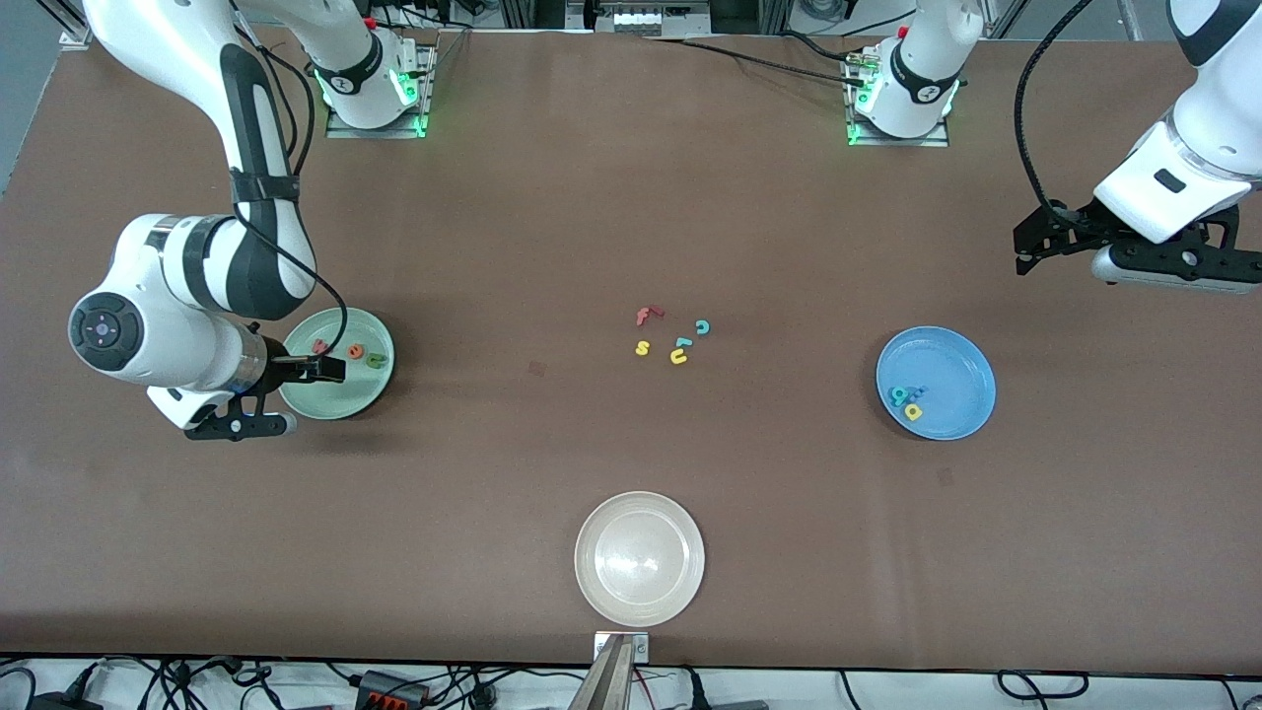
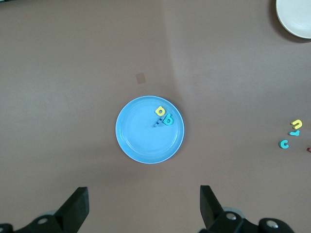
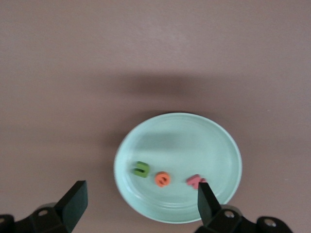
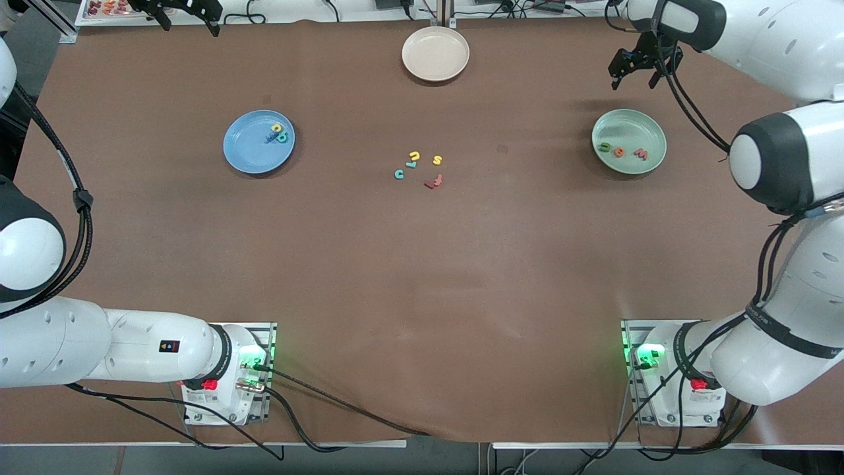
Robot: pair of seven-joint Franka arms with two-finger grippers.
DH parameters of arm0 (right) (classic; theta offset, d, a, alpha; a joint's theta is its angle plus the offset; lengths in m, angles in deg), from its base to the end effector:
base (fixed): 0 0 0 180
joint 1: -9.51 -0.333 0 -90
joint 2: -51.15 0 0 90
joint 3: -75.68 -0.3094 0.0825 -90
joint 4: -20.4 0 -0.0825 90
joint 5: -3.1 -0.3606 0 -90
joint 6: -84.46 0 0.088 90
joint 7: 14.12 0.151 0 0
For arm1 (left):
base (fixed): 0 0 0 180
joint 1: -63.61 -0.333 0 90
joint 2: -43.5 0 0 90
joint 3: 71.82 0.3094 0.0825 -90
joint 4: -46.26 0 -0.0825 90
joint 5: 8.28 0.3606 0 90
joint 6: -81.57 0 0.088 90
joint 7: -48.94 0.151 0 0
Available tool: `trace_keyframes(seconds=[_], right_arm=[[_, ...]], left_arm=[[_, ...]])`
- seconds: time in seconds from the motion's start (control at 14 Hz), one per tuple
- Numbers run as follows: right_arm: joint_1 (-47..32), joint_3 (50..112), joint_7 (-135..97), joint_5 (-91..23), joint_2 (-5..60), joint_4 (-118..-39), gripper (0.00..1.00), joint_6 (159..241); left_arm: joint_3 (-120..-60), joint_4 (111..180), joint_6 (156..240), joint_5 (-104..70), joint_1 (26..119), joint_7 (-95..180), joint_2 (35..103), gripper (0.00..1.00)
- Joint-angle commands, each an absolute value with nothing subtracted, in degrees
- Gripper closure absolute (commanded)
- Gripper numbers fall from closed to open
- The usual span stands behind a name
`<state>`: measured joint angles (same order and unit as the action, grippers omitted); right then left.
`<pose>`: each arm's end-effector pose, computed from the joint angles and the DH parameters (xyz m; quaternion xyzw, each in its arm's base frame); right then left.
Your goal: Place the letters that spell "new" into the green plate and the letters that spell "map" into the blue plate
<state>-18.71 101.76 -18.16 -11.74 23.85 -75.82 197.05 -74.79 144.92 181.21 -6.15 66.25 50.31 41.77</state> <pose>0.6191 0.0718 0.2992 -0.9976 -0.0107 0.0673 0.0140 0.5340 -0.0478 0.5365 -0.9975 0.0635 -0.0243 0.0183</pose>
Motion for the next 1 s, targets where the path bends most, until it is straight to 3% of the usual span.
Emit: trace_keyframes(seconds=[0.0, 0.29, 0.57, 0.93], right_arm=[[-9.3, 90.7, -11.3, -4.5, 30.8, -76.0, 0.0, 195.4], [4.1, 75.6, -4.7, 8.0, 40.4, -73.0, 0.0, 188.6], [7.0, 76.3, -5.3, 8.5, 41.2, -63.0, 0.0, 181.0], [15.7, 75.7, -6.3, 3.4, 41.7, -64.3, 0.0, 179.3]], left_arm=[[-74.6, 143.7, 180.0, -6.6, 66.2, 51.8, 42.1, 0.0], [-74.5, 143.7, 179.0, -6.6, 66.1, 51.8, 42.1, 0.0], [-74.5, 143.7, 179.0, -6.8, 66.1, 51.8, 42.1, 0.0], [-74.6, 143.7, 179.0, -7.1, 66.1, 51.8, 42.1, 0.0]])
